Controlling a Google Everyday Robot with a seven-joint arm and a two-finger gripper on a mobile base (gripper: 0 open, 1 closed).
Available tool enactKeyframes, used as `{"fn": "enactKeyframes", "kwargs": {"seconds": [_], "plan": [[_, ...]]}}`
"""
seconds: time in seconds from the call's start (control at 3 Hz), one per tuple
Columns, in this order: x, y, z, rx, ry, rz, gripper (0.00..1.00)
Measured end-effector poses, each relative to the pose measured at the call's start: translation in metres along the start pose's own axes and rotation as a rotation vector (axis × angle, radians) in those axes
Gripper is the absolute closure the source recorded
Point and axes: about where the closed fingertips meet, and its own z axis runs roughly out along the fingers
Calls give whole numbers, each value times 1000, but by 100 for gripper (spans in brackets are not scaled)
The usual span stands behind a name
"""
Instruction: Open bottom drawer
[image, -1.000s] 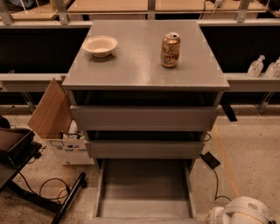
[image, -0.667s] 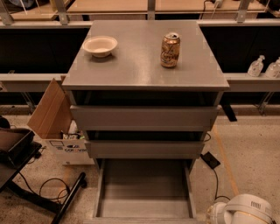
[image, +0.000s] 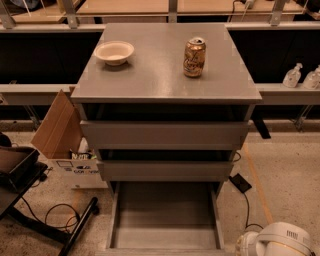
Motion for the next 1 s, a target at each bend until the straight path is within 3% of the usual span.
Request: {"fn": "enactKeyframes", "kwargs": {"seconds": [0.33,0.67,1.0], "plan": [[0,0,0,1,0,-1,12],[0,0,0,1,0,-1,0],[0,0,0,1,0,-1,0]]}}
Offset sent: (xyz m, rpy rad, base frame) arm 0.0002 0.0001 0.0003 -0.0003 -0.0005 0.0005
